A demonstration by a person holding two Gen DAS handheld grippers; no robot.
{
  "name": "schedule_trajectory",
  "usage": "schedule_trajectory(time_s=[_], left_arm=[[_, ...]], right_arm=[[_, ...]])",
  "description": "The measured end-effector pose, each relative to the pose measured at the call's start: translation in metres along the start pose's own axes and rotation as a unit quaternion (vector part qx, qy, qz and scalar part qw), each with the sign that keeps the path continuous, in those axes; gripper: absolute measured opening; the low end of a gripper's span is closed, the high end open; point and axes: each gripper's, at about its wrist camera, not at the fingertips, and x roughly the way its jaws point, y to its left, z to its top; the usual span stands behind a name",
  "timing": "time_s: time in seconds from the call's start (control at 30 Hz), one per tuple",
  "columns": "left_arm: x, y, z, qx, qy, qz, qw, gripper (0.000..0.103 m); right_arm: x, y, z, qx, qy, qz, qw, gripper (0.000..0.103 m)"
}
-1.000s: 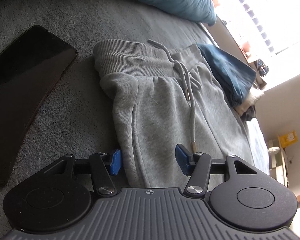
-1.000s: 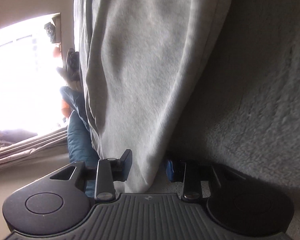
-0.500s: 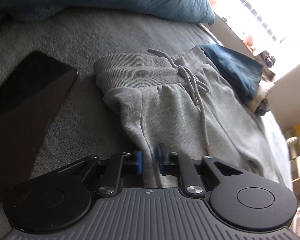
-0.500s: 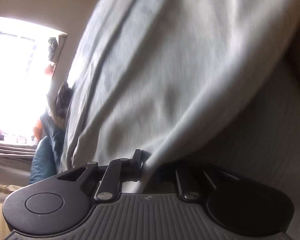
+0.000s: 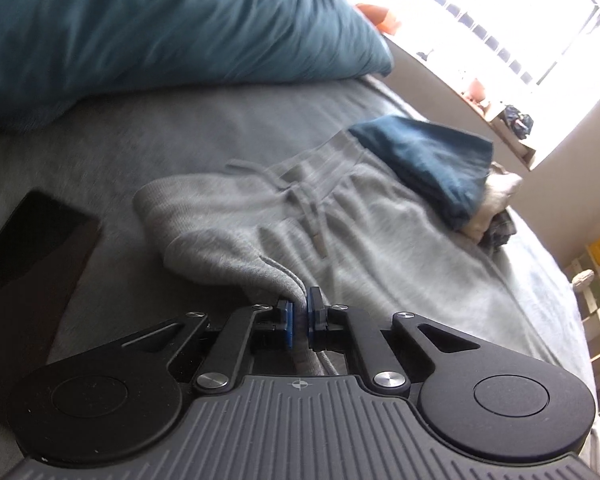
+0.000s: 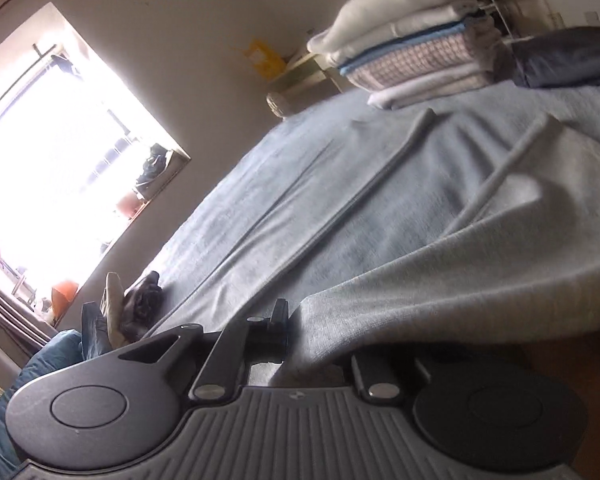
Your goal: Fold clothes
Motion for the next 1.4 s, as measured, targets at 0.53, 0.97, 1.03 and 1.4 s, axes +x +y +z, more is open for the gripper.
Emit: schedule_trajectory(time_s=[0.53, 0.97, 1.03, 1.4], left_arm=[[0.077, -0.122, 0.058, 0.164, -0.036, 0.008, 0.9858, 0.004], [0.185, -0.144, 0.070, 0.142, 0.033, 0.048, 0.9882, 0.011], [0.199, -0.135, 0.075, 0.107, 0.069, 0.041, 0.9910, 0.025], [0.153, -0.085, 0.101, -0.133, 0.053, -0.084, 0.9861, 0.043]], right_arm=[[0.126, 0.051, 0.076, -0.063, -0.002, 0.032, 0.997, 0.009], [0.259, 0.075, 0.079, -0.121, 0.088, 0.026, 0.988, 0.010], [0.285, 0.075, 0.074, -0.133, 0.142, 0.011, 0.981, 0.015], [0.288, 0.127, 0.056, -0.324, 0.305, -0.019, 0.895, 0.071]])
